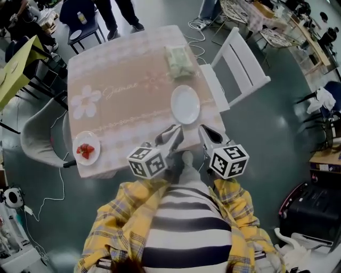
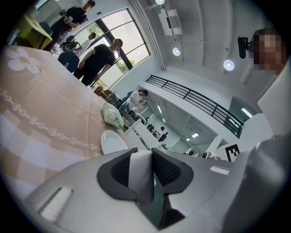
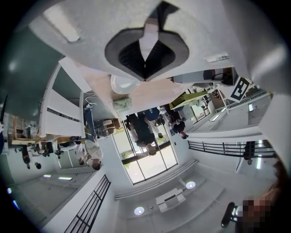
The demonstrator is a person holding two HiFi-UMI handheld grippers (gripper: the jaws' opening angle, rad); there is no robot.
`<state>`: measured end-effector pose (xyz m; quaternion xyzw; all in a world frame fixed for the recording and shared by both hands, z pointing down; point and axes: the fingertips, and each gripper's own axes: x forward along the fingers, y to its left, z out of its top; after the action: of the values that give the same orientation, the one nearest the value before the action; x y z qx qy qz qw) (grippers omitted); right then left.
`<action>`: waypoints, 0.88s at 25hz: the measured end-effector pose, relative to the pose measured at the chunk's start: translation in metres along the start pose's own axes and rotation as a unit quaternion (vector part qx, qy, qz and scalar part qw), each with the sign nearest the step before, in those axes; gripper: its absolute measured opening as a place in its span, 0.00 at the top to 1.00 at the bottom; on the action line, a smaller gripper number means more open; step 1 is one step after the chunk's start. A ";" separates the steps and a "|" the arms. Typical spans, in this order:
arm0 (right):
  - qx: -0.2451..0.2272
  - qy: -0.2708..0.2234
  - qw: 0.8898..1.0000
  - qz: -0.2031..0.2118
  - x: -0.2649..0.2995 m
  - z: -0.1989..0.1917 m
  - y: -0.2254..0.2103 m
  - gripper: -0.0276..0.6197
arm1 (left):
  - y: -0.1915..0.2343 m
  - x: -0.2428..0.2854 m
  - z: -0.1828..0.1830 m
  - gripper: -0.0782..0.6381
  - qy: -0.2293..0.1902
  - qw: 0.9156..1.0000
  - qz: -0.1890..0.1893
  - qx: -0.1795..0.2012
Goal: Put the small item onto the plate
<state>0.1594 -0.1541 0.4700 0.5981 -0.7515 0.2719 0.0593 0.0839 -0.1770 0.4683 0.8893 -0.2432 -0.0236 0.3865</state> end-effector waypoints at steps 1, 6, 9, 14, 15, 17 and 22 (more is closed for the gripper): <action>-0.004 0.004 1.000 0.007 0.005 0.004 -0.005 0.96 | 0.002 0.006 0.003 0.76 -0.005 1.000 0.006 0.000; -0.018 0.024 0.999 0.045 0.031 0.021 -0.021 0.96 | 0.008 0.034 0.017 0.76 -0.018 0.999 0.031 0.010; -0.022 0.037 0.997 0.065 0.043 0.025 -0.028 0.96 | 0.012 0.047 0.020 0.76 -0.018 0.999 0.046 0.017; -0.024 0.054 0.993 0.099 0.060 0.031 -0.031 0.96 | 0.024 0.065 0.025 0.76 -0.013 0.997 0.077 0.017; -0.028 0.058 0.992 0.105 0.063 0.032 -0.032 0.96 | 0.025 0.068 0.026 0.76 -0.010 0.996 0.081 0.020; -0.033 0.066 0.991 0.115 0.068 0.033 -0.034 0.96 | 0.029 0.075 0.027 0.75 -0.003 0.996 0.090 0.027; -0.042 0.078 0.987 0.137 0.080 0.036 -0.037 0.96 | 0.042 0.089 0.029 0.75 0.026 0.993 0.111 0.037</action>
<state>0.1805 -0.2456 0.4849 0.4638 -0.8300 0.2914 0.1052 0.1383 -0.2614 0.4906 0.8706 -0.3312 0.0519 0.3602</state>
